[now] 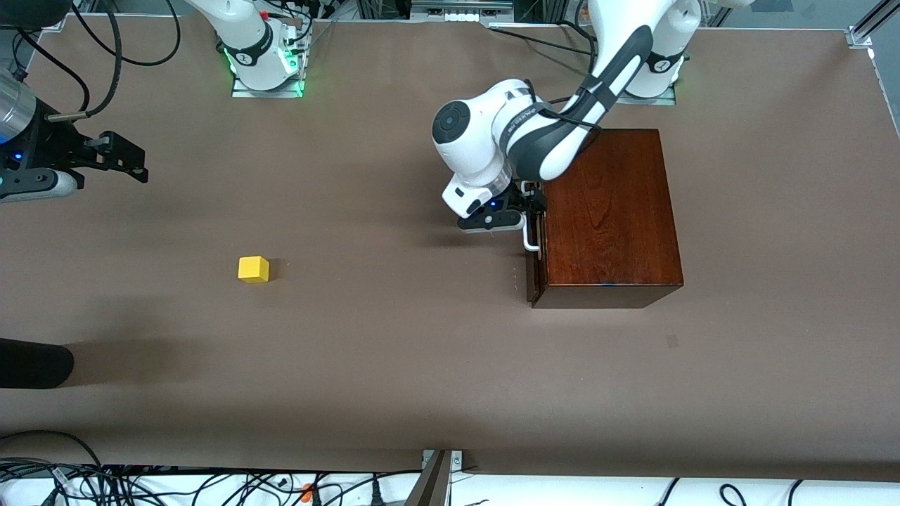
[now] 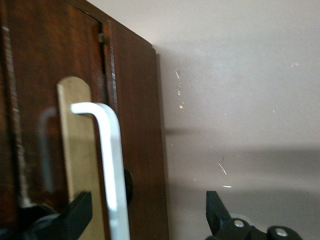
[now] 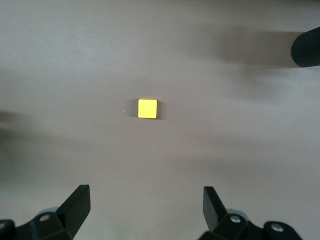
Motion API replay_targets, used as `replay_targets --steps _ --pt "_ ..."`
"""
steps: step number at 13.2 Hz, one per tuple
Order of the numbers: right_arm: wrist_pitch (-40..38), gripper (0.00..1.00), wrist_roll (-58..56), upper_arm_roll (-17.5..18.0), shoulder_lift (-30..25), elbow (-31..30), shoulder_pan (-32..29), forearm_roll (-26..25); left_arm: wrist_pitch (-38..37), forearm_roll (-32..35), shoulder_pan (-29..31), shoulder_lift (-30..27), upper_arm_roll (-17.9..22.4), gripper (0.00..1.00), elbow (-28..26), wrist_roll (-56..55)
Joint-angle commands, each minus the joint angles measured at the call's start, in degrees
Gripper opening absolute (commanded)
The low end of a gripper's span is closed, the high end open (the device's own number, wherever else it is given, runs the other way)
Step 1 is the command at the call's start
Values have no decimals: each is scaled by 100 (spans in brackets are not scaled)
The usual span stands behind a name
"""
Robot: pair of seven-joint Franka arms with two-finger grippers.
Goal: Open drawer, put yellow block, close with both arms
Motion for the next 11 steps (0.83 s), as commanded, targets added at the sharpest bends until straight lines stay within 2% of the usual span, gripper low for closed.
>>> replay_targets --steps 1,5,11 --pt "-106 100 -88 33 40 149 -55 -20 32 168 -149 193 31 100 54 -213" --pt "-114 100 -89 15 40 140 -55 -20 110 168 -219 281 31 100 106 -292" --pt "-114 100 -88 -11 40 140 -55 -20 848 37 -307 333 5 100 142 -740"
